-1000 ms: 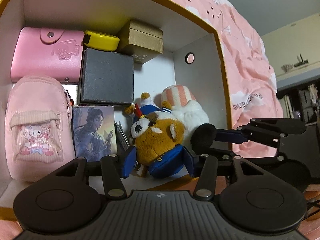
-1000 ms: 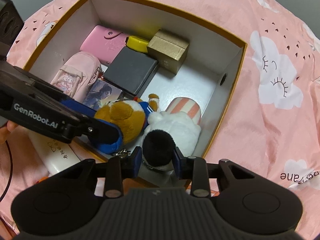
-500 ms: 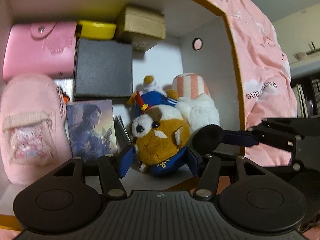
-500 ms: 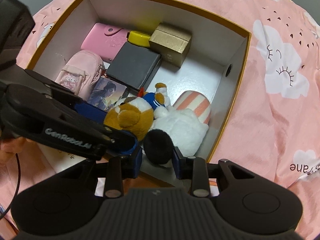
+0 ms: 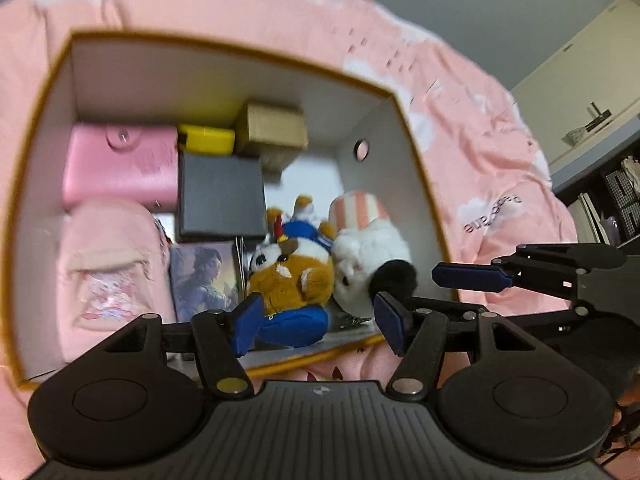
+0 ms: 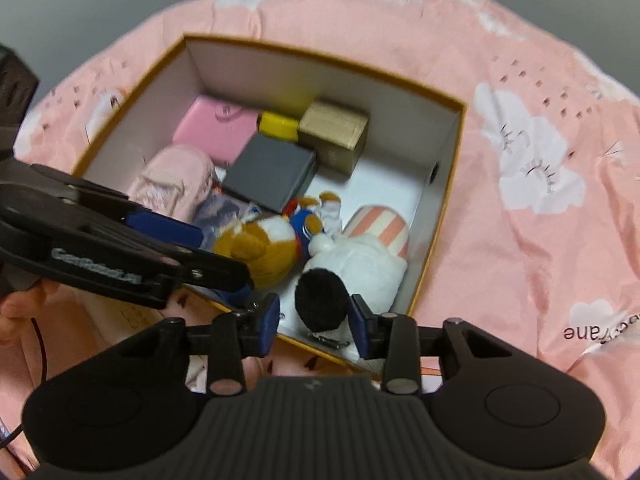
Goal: Organize objects
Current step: 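Lower both plush toys into the box and open both grippers, then withdraw both grippers from the box toward the remaining items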
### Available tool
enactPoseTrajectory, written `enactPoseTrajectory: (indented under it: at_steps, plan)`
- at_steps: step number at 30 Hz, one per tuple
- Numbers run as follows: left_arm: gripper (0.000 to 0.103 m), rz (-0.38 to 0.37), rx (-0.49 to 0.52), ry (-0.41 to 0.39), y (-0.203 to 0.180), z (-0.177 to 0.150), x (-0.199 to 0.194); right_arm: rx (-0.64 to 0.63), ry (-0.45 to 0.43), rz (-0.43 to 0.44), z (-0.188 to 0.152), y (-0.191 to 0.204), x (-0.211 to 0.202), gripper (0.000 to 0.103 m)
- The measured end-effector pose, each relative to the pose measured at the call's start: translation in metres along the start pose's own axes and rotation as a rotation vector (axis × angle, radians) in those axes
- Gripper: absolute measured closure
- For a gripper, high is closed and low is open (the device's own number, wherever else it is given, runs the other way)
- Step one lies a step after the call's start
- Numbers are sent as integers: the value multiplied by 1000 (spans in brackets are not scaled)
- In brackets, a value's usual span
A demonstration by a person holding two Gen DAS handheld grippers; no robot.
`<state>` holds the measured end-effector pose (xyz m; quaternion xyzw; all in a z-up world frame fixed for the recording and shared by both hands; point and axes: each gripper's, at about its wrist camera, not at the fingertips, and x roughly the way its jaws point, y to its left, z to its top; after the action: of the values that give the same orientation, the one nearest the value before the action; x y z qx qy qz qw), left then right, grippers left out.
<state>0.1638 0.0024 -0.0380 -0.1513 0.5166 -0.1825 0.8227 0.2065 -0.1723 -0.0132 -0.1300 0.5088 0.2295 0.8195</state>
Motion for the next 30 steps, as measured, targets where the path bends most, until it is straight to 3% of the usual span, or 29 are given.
enactPoseTrajectory:
  at_steps: [8,12,23,30]
  plan:
    - [34,103,66,-131,-29,-34,-48,127,-167,52,-33,16,-36,59]
    - [34,160,81,-135,-37,-55,-58,162,-208,58,-56,31,-43,56]
    - [35,327,144,-50,-38,-111,-56,258,-139,146,-114,71,-26,53]
    - [35,398,165,-43,-29,-128,-57,232,-87,187,-126,93,-13,53]
